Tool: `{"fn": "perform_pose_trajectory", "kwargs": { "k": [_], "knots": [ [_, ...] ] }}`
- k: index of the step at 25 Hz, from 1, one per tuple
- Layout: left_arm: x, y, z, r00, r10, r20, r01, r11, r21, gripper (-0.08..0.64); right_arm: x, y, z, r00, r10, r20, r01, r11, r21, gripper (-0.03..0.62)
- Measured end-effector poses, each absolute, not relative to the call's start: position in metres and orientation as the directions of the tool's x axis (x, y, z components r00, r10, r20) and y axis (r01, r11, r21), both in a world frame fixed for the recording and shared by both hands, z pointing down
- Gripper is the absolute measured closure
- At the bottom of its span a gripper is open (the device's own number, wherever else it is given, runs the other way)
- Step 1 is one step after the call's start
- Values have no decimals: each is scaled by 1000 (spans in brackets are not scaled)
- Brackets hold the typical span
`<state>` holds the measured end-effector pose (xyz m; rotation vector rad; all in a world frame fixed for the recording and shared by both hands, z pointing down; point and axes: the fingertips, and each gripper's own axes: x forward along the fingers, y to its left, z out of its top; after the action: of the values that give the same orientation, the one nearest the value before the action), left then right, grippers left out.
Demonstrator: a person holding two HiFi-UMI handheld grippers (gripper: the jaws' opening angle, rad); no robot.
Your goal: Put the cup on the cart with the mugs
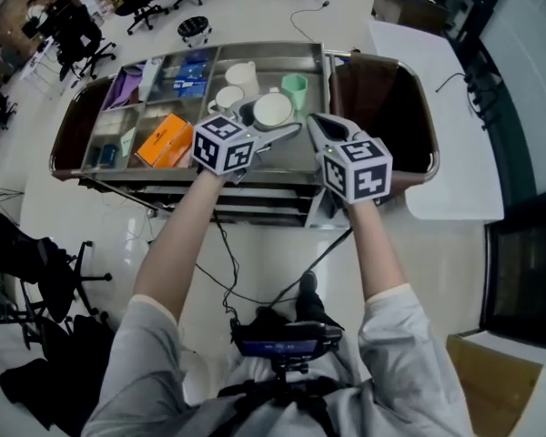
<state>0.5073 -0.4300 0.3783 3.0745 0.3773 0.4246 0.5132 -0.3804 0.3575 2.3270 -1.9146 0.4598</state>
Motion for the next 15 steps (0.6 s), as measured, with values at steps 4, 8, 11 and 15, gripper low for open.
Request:
{"fn": "perform_pose_trajectory", "kwargs": {
  "k": [4, 8, 11, 15],
  "knots": [
    [528, -428, 402, 900, 303, 314, 308, -951, 35, 153, 527, -376, 362, 181, -940, 290, -967, -223, -120, 584],
    [544, -426, 417, 867, 378, 325, 386, -921, 44, 153, 538, -375, 366, 192, -939, 284, -963, -236, -128, 584],
    [551, -422, 426, 846, 438, 304, 437, -896, 74, 152, 543, -376, 370, 190, -940, 283, -963, -234, -131, 584],
    [560, -415, 428, 803, 517, 297, 522, -850, 69, 152, 549, -376, 372, 187, -940, 284, -964, -232, -133, 584]
  ]
}}
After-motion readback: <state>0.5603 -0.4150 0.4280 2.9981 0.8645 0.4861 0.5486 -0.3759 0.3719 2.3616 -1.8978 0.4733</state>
